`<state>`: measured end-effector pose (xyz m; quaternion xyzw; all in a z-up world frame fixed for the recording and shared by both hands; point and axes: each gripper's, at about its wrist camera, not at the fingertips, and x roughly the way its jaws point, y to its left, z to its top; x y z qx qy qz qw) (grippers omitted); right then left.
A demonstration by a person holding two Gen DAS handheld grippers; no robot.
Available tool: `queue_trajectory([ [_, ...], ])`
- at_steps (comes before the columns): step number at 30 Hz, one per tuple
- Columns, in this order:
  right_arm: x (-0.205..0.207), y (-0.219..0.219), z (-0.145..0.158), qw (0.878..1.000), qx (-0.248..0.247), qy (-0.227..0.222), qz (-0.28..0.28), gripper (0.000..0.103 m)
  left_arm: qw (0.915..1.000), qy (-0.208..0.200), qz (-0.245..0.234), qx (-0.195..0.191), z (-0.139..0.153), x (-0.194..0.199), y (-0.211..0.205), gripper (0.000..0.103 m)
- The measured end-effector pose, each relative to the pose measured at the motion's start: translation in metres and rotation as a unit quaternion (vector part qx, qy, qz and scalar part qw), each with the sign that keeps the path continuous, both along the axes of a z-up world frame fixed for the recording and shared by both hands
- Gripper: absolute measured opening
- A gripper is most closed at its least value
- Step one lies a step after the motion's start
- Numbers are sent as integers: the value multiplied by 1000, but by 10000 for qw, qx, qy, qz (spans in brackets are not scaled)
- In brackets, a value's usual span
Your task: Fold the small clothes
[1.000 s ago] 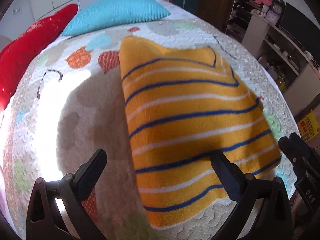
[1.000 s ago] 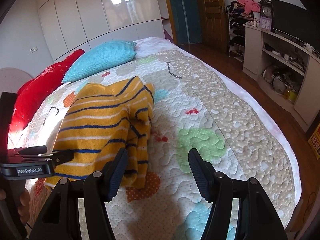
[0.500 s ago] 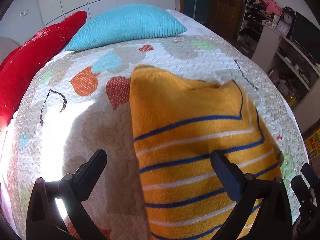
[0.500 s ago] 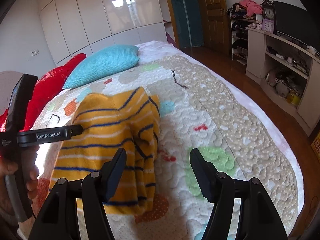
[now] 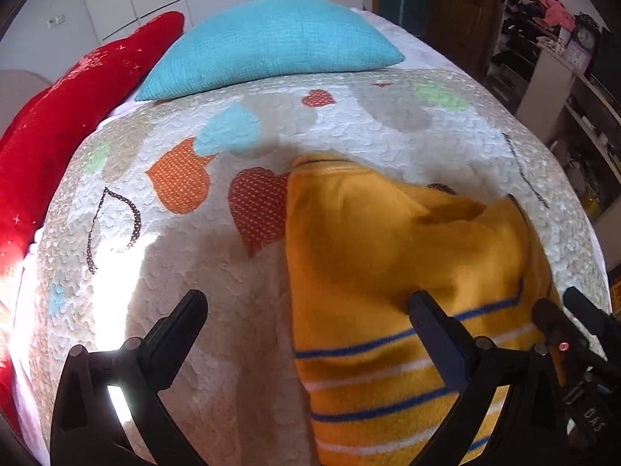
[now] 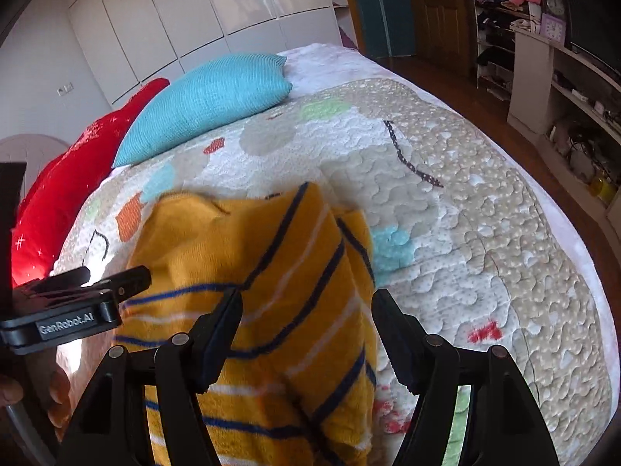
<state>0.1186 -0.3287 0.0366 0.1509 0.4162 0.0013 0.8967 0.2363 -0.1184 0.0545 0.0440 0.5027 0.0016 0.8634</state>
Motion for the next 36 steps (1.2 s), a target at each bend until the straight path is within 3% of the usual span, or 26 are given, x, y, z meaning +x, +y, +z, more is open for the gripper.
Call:
queue_trajectory([
  [2, 20, 0, -5, 9997, 129, 203, 27, 74, 9986, 340, 113, 378, -22, 13, -1, 103],
  [4, 44, 4, -24, 9976, 29, 679, 105, 78, 9970, 476, 141, 590, -40, 17, -2, 103],
  [6, 56, 5, -39, 9964, -119, 838, 96, 83, 9983, 379, 224, 376, -39, 14, 5, 103],
  [10, 45, 0, -29, 9981, -171, 588, 75, 83, 9996, 142, 219, 63, -20, -2, 16, 103],
  [15, -20, 7, 3, 9984, -484, -188, 205, 83, 9989, -451, 159, 8, 12, -49, 30, 103],
  [17, -37, 16, -5, 9968, -699, -169, 336, 83, 9979, -606, 203, -41, 20, -70, 36, 103],
  [19, -44, 19, -28, 9949, -904, 125, 425, 83, 9973, -690, 202, -124, 27, -92, 39, 103],
  [20, -50, 13, -35, 9961, -789, 154, 357, 83, 9970, -739, 181, -137, 31, -103, 39, 103],
  [22, -65, -4, -33, 9990, -423, 144, 43, 84, 9956, -929, 111, -53, 39, -128, 36, 103],
  [24, -80, -1, -13, 9977, -643, -53, -191, 84, 9925, -1205, 72, 186, 48, -153, 30, 103],
  [26, -94, 16, 12, 9938, -971, -538, -76, 84, 9889, -1432, 88, 378, 54, -175, 24, 103],
  [29, -95, 41, 32, 9931, -517, -848, 618, 70, 9863, -1595, 183, 387, 62, -202, 23, 103],
  [31, -85, 51, 24, 9930, -28, -666, 979, 35, 9855, -1641, 252, 341, 68, -218, 25, 103],
  [34, -78, 62, -8, 9945, 59, -221, 1024, 28, 9842, -1701, 322, 382, 74, -239, 28, 103],
  [36, -96, 60, -19, 9949, 134, -314, 954, 28, 9835, -1728, 295, 440, 75, -250, 29, 103],
])
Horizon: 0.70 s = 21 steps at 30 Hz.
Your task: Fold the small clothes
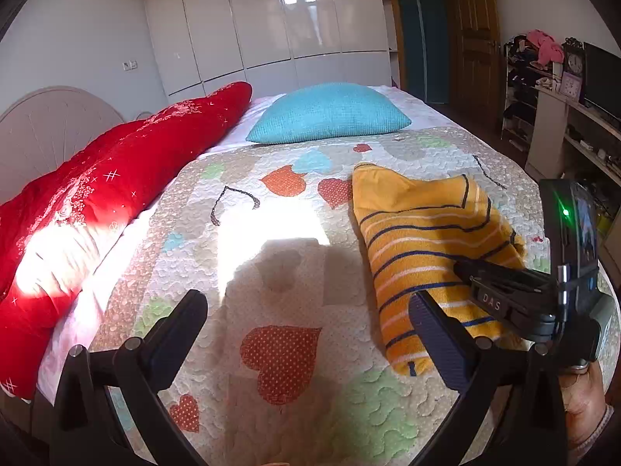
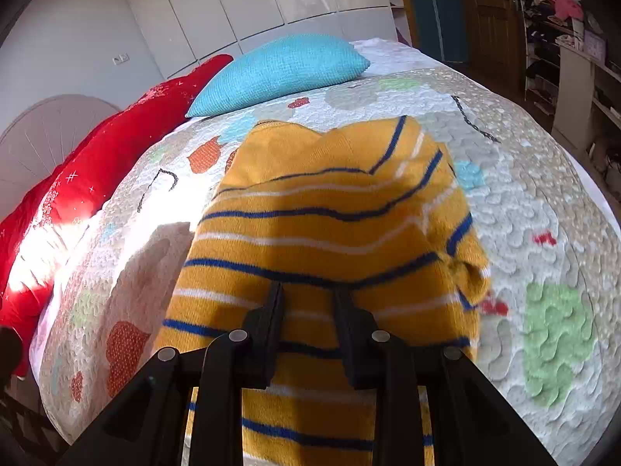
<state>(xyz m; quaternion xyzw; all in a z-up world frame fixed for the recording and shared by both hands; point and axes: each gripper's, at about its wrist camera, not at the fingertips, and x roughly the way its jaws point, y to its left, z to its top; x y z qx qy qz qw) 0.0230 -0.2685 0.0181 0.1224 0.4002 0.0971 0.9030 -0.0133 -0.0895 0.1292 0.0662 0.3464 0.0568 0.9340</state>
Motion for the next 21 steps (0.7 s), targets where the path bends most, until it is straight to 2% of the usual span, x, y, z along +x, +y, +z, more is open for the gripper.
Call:
queue_trajectory([
  [5, -51, -13, 1, 9999, -149, -8, -84, 29, 9998, 117, -100, -100, -9, -13, -2, 103],
  [6, -61, -18, 5, 9998, -160, -40, -127, 31, 9997, 155, -115, -145, -13, -14, -4, 103],
  [9, -88, -32, 13, 9989, -256, -127, -358, 49, 9987, 345, -218, -306, -23, -16, -12, 103],
  [11, -102, -43, 18, 9976, -358, -209, -555, 51, 9978, 456, -281, -400, -28, -19, -19, 103],
  [16, -121, -56, 17, 9944, -581, -168, -870, 57, 9938, 742, -461, -687, -39, -25, -29, 103],
  [21, -133, -60, 9, 9926, -694, -48, -992, 59, 9920, 774, -570, -823, -43, -32, -38, 103],
])
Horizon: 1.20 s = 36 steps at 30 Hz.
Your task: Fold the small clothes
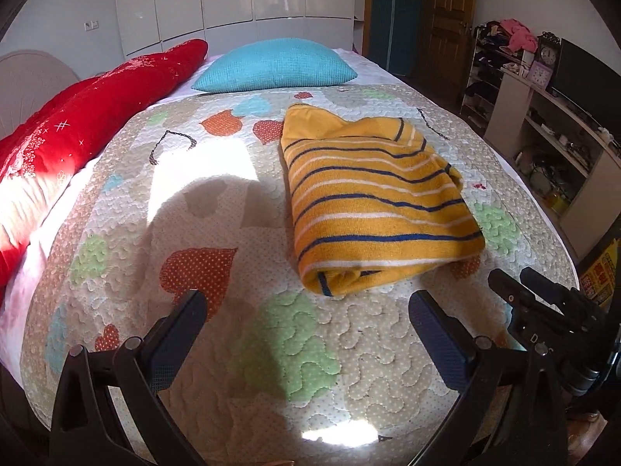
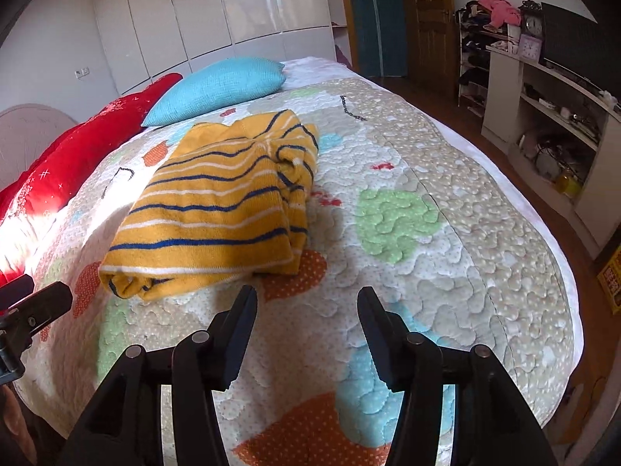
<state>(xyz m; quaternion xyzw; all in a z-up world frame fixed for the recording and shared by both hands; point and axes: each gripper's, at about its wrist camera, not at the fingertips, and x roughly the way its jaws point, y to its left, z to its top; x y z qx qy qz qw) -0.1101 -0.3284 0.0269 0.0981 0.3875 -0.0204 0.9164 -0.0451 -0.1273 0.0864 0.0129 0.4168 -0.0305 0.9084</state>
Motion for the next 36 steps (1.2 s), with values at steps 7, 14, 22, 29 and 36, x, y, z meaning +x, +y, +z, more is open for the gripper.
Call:
queue_trajectory([
  [7, -11, -14, -7, 9994, -92, 78, -311, 63, 9996, 83, -227, -133, -4, -2, -20, 103],
  [14, -17, -23, -4, 9988, -226, 25, -428, 65, 9988, 293, -317, -233, -13, 3, -31, 103],
  [22, -13, -17, -8, 9990, -290, 20, -341, 68, 9982, 479, -261, -266, -22, 10, -33, 103],
  [29, -8, -19, -14, 9989, -282, 121, -361, 69, 9983, 499, -243, -178, -25, 14, -33, 103],
  [36, -5, -15, -15, 9989, -309, 131, -333, 73, 9988, 437, -230, -30, -27, 15, -34, 103],
])
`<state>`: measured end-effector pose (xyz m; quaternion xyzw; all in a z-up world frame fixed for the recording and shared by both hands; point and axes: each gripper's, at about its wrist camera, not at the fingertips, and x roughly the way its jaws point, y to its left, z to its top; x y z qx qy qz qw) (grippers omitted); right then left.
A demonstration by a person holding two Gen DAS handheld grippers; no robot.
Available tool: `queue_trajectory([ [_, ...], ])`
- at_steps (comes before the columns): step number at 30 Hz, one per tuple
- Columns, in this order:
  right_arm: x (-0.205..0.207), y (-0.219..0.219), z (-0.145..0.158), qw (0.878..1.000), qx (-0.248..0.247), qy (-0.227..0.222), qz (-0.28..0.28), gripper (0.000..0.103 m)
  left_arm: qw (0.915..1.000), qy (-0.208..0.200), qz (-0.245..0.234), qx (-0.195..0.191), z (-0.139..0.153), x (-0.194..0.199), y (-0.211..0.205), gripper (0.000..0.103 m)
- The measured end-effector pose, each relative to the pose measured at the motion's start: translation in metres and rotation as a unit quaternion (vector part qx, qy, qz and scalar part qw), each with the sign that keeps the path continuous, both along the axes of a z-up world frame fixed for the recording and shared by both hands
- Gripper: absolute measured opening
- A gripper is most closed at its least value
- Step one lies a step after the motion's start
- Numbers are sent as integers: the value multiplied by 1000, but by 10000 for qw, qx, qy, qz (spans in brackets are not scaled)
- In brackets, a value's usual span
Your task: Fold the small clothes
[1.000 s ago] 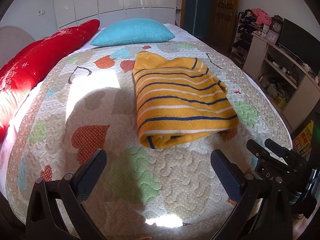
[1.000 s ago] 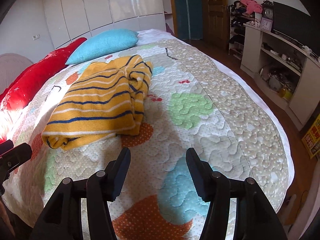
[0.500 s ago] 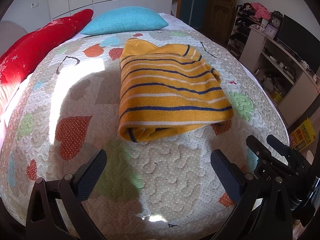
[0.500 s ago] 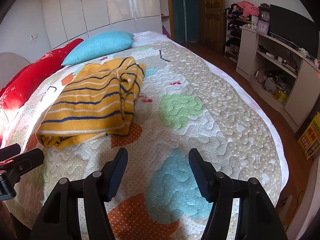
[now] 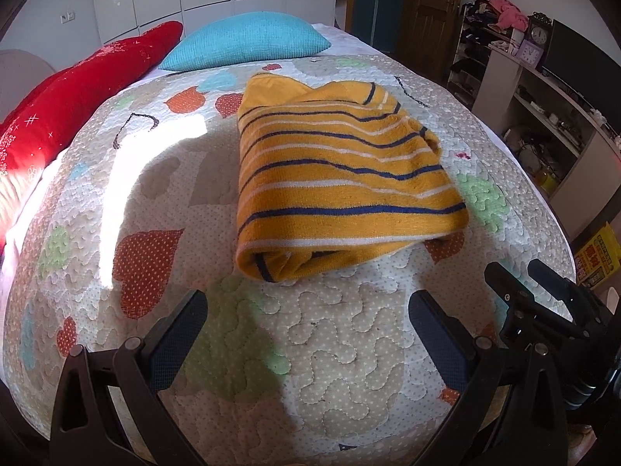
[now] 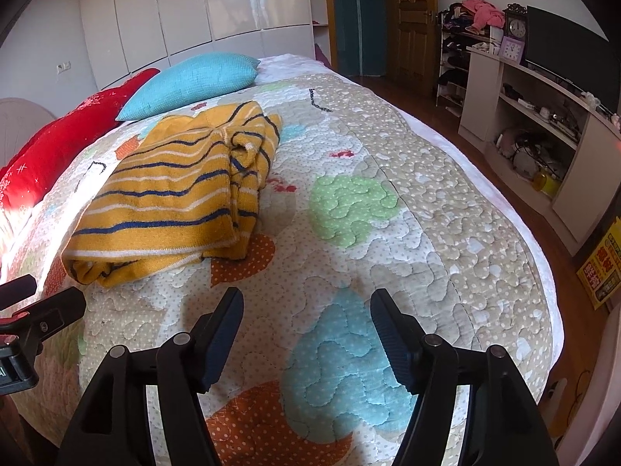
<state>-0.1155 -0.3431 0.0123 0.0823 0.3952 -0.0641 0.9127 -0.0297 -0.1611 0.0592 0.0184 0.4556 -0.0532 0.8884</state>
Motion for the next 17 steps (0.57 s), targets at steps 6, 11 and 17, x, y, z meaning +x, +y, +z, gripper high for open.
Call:
queue_trajectory([
  [6, 3, 4, 0, 10000, -55, 21, 33, 73, 10000, 31, 35, -42, -2, 4, 4, 103],
  [11, 7, 9, 3, 9999, -145, 27, 66, 74, 9999, 83, 36, -106, -6, 7, 6, 103],
  [17, 13, 14, 3, 9997, -206, 122, 82, 74, 9998, 31, 36, -194, -6, 9, 11, 103],
])
